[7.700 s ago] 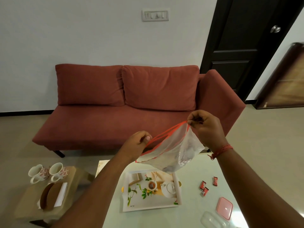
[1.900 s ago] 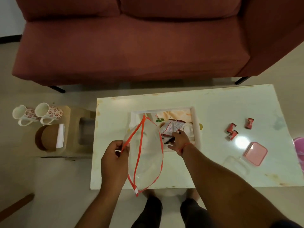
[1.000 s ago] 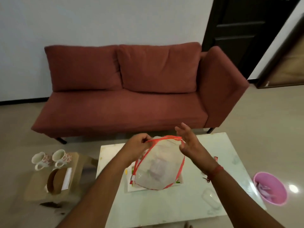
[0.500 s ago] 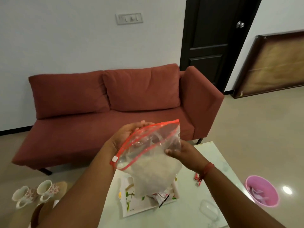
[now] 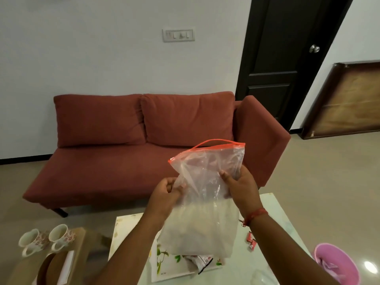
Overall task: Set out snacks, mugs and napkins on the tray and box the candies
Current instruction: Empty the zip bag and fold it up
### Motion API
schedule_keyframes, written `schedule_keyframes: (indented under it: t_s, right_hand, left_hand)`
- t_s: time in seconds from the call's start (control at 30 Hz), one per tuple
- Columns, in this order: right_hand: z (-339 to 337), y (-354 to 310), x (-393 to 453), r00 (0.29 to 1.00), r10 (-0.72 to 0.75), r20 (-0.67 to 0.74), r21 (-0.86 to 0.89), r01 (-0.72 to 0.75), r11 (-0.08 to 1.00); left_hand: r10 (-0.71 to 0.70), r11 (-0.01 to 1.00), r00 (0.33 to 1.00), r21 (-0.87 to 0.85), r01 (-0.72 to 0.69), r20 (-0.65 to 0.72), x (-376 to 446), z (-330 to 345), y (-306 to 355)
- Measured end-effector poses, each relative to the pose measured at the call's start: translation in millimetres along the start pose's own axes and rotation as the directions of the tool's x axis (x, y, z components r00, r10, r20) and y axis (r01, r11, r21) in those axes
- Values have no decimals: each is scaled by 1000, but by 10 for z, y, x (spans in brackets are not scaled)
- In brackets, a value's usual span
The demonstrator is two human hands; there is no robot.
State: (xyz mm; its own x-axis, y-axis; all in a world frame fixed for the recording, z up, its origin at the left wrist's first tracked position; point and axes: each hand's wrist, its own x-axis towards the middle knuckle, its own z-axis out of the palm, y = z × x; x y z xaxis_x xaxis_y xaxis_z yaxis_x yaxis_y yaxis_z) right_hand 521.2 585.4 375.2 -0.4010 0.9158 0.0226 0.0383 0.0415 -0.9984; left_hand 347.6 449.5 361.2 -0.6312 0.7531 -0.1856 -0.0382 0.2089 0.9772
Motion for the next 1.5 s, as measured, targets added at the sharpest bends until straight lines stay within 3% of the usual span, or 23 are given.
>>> schedule_keyframes:
  t_s: [0.17, 0.23, 0.3, 0.37, 0.5, 0.6, 0.67, 0.73, 0.8, 0.87, 0.9, 0.97, 1.07, 1.1, 1.17, 1.27, 1.37, 1.43, 1.5]
  right_hand:
    - [-98, -26, 37, 977, 54, 206, 70, -70, 995]
    - [-180, -13, 43, 982, 3, 187, 47, -12, 999]
    - [-240, -27, 61, 996, -38, 82, -5, 39, 999]
    - [-261, -58, 80, 996, -80, 36, -11, 80, 997]
    - [-306, -165, 116, 983, -151, 104, 19, 150, 989]
    - [-479, -288, 192, 977, -127, 169, -47, 136, 990]
    - [-617, -384, 245, 955, -102, 278, -133, 144, 981]
    - [-736, -485, 304, 921, -123, 369, -388, 273, 880]
    - [-783, -562, 363, 879, -158, 450, -612, 433, 662]
    - [-821, -617, 411, 862, -168, 479, -702, 491, 516]
    - [-847, -623, 433, 863, -189, 468, -707, 495, 505]
    - [-919, -608, 484, 877, -254, 407, -633, 471, 614]
    - [-1025, -580, 536, 933, -145, 330, -277, 243, 930]
    - [-1040, -539, 540, 939, -95, 329, -167, 157, 973]
    - [-1066, -427, 573, 933, -43, 358, -111, 89, 990]
    - [-1169, -307, 655, 882, 62, 466, -223, 50, 974]
    - [-1276, -372, 782, 822, 56, 566, -450, 252, 857]
    - [-1198, -485, 775, 730, 75, 680, -453, 337, 825]
    - [-1061, -539, 717, 600, 145, 787, -396, 310, 864]
  left_hand:
    - [93, 992, 961, -63, -113, -262, 73, -43, 60]
    - [163, 983, 919, -26, -184, -358, 72, -80, 78]
    - [240, 963, 892, -26, -270, -383, 75, -108, 120]
    - [318, 943, 889, 12, -333, -328, 73, -95, 168]
    - [415, 910, 891, 93, -405, -182, 54, -62, 303]
    - [391, 913, 920, 126, -389, 12, 64, -125, 399]
    - [347, 911, 936, 215, -351, 60, 80, -151, 452]
    - [341, 884, 939, 323, -337, 47, 109, -133, 518]
    - [402, 790, 915, 492, -366, 36, 134, -97, 588]
    - [497, 660, 867, 638, -397, 26, 147, -36, 639]
    - [556, 605, 831, 679, -415, 12, 149, -3, 642]
    - [602, 609, 797, 673, -420, -47, 124, 58, 637]
    - [446, 778, 889, 537, -326, -107, 80, 206, 665]
    - [419, 800, 900, 518, -303, -121, 71, 257, 682]
    - [438, 794, 886, 528, -301, -155, 76, 331, 734]
    - [471, 762, 872, 560, -326, -133, 66, 439, 822]
    - [460, 757, 888, 517, -401, 14, 67, 577, 883]
    - [420, 764, 900, 492, -419, 115, 66, 728, 928]
    - [364, 777, 909, 472, -417, 203, 72, 897, 995]
